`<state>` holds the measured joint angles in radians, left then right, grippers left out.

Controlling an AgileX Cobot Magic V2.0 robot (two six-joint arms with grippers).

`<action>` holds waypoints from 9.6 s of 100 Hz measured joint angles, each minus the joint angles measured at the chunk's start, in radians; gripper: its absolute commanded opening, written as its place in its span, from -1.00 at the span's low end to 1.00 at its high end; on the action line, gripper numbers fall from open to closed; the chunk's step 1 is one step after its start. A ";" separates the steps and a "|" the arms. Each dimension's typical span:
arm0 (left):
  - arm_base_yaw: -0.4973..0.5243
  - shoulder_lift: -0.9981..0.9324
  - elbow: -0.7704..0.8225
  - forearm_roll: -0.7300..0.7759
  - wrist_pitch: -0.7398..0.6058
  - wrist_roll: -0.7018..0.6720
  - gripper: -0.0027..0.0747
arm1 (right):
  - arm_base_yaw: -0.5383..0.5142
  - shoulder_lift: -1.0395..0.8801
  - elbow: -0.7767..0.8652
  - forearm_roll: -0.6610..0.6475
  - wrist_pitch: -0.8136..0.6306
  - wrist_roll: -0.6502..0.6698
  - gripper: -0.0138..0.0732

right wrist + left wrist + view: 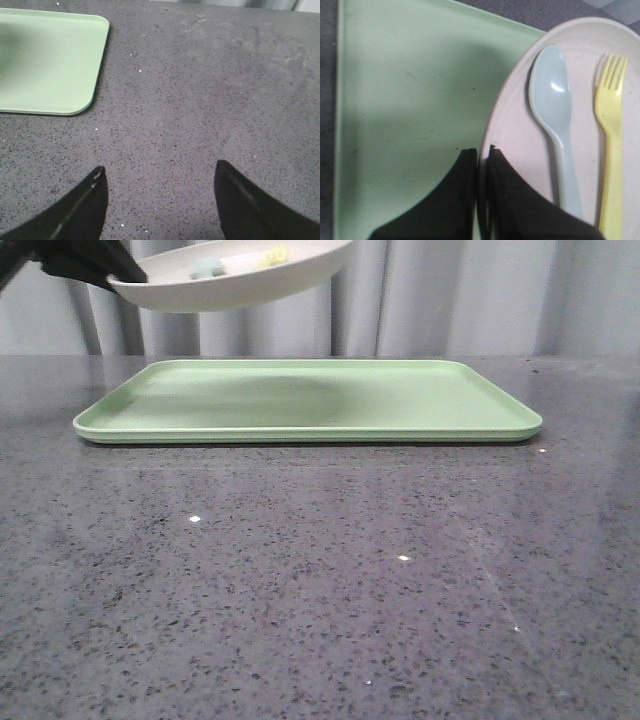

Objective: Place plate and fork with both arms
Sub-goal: 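Lift the plate with the left gripper and carry it over the tray, then lower the plate onto the tray and open the left gripper, then raise the left gripper away from the plate, then lower the right gripper into the plate and grasp the yellow fork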

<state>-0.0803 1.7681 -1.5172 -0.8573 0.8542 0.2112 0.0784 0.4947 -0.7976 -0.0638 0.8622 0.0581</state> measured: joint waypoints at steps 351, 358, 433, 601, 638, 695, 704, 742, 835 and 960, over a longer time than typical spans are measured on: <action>-0.135 0.078 -0.158 0.402 -0.046 -0.227 0.05 | 0.000 0.000 0.000 0.002 -0.002 0.000 0.40; -0.122 0.039 -0.158 0.442 -0.035 -0.227 0.05 | 0.000 0.000 0.000 0.002 -0.002 0.000 0.40; 0.106 -0.581 0.359 0.719 -0.065 -0.227 0.05 | 0.000 0.000 0.000 0.002 -0.002 0.000 0.40; 0.115 -1.172 0.859 0.741 -0.103 -0.227 0.04 | 0.262 0.824 -0.638 0.180 -0.078 0.002 0.39; 0.115 -1.172 0.859 0.739 -0.103 -0.227 0.04 | 0.395 1.207 -1.031 0.145 0.061 0.100 0.39; 0.115 -1.172 0.859 0.739 -0.103 -0.227 0.04 | 0.464 1.520 -1.251 -0.022 0.160 0.306 0.39; 0.115 -1.172 0.859 0.739 -0.103 -0.227 0.04 | 0.464 1.545 -1.251 -0.026 0.162 0.310 0.39; 0.115 -1.172 0.859 0.739 -0.103 -0.227 0.04 | 0.464 1.623 -1.256 -0.032 0.165 0.328 0.39; 0.115 -1.172 0.859 0.739 -0.103 -0.227 0.04 | 0.464 1.653 -1.256 -0.053 0.165 0.356 0.39; 0.115 -1.174 0.859 0.739 -0.103 -0.227 0.04 | 0.464 1.686 -1.257 -0.049 0.186 0.401 -0.47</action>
<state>0.0344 0.5942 -0.6585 -0.1181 0.7515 -0.0160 0.5424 2.1806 -2.0546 -0.1129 1.0479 0.4590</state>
